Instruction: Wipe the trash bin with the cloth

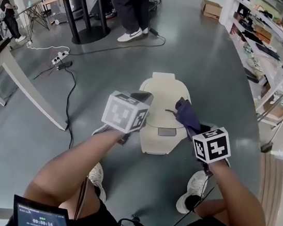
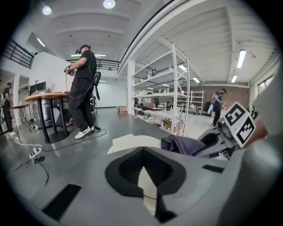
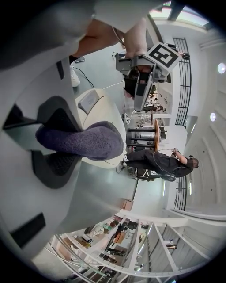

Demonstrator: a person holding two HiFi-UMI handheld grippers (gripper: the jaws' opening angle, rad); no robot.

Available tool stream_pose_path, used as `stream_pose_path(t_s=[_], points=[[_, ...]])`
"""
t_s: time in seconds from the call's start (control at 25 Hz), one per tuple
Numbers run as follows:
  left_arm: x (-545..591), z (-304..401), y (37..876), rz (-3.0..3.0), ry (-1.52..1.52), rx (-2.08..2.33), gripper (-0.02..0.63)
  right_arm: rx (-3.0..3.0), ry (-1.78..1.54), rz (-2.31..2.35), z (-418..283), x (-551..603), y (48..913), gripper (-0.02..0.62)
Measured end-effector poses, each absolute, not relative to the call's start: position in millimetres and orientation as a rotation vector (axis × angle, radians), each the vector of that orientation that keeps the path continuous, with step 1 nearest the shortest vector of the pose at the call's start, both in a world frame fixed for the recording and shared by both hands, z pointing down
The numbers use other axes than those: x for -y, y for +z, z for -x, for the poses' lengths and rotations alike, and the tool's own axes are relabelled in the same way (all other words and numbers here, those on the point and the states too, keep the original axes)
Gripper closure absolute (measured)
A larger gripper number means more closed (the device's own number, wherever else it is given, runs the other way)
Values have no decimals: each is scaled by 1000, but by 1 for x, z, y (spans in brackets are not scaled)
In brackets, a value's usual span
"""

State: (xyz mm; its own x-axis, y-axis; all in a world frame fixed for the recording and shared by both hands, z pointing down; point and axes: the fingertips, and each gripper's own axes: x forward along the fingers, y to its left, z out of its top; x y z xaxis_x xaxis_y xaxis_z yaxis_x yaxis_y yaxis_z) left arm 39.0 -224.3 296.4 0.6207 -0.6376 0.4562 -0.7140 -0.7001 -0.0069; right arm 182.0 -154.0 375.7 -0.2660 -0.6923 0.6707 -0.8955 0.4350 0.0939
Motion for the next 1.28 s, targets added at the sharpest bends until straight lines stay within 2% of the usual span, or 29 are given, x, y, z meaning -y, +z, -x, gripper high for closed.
stream_pose_path(t_s=[0.44, 0.76, 1.04, 1.28], points=[[217, -33, 288, -2663, 664, 1139, 609, 2093, 392, -1331, -177, 154, 365, 504], [204, 9, 285, -2649, 670, 1220, 609, 2300, 301, -1148, -82, 128, 335, 505], [185, 75, 329, -2550, 782, 1307, 609, 2318, 367, -1037, -12, 82, 387, 503], [163, 118, 370, -2236, 521, 1354, 609, 2216, 393, -1004, 1, 62, 452, 503]])
